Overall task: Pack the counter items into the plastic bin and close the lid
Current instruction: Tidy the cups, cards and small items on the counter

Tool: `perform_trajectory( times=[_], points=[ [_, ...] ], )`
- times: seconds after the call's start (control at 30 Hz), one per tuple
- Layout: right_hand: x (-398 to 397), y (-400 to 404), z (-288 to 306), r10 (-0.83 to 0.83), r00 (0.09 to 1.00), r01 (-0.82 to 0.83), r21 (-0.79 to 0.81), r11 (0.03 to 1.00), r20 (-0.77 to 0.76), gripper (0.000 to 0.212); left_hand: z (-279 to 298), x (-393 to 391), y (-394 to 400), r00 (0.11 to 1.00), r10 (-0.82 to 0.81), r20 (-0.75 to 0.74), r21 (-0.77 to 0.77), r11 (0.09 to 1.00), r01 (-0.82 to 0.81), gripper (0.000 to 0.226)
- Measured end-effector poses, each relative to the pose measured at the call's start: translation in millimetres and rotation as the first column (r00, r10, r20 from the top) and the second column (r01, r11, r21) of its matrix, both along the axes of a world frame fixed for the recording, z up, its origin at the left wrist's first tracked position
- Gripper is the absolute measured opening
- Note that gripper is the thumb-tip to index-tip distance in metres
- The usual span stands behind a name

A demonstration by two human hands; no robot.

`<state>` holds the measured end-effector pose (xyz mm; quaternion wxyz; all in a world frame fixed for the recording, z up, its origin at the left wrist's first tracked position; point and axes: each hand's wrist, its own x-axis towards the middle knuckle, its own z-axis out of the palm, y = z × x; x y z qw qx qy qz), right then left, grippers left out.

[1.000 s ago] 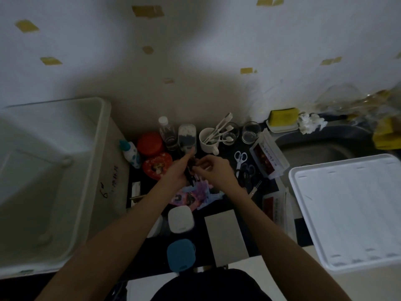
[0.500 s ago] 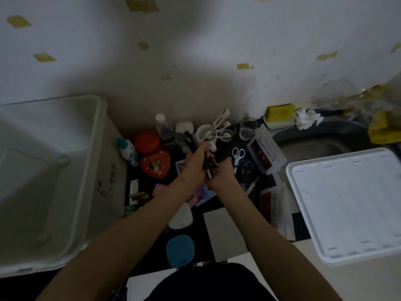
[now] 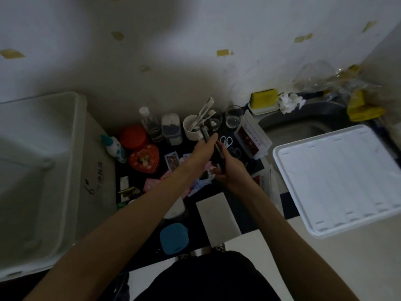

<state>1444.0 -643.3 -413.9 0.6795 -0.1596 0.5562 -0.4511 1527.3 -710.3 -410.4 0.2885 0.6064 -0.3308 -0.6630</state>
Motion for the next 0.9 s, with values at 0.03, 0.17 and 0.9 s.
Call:
perform_trajectory(
  times=[0.03,0.17,0.9],
  points=[
    [-3.0,2.5,-2.4,-0.008,1.000,0.007,0.016,1.000,0.003,0.033,1.0,-2.7,3.3,0.999,-0.034,-0.018,0.014,0.999,0.034,0.036],
    [-15.9,19.9,-18.2,-0.003,0.999,0.004,0.028,1.000,-0.037,0.041,-9.1,-10.6,18.5,0.989,-0.143,-0.041,0.047,0.988,0.145,0.032],
    [-25.9,129.5,-134.0,0.097,0.515,-0.027,0.097,0.995,-0.851,0.029,-48.1,9.8,70.9,-0.284,-0.777,0.562,0.513,0.058,0.856,0.049]
  ],
)
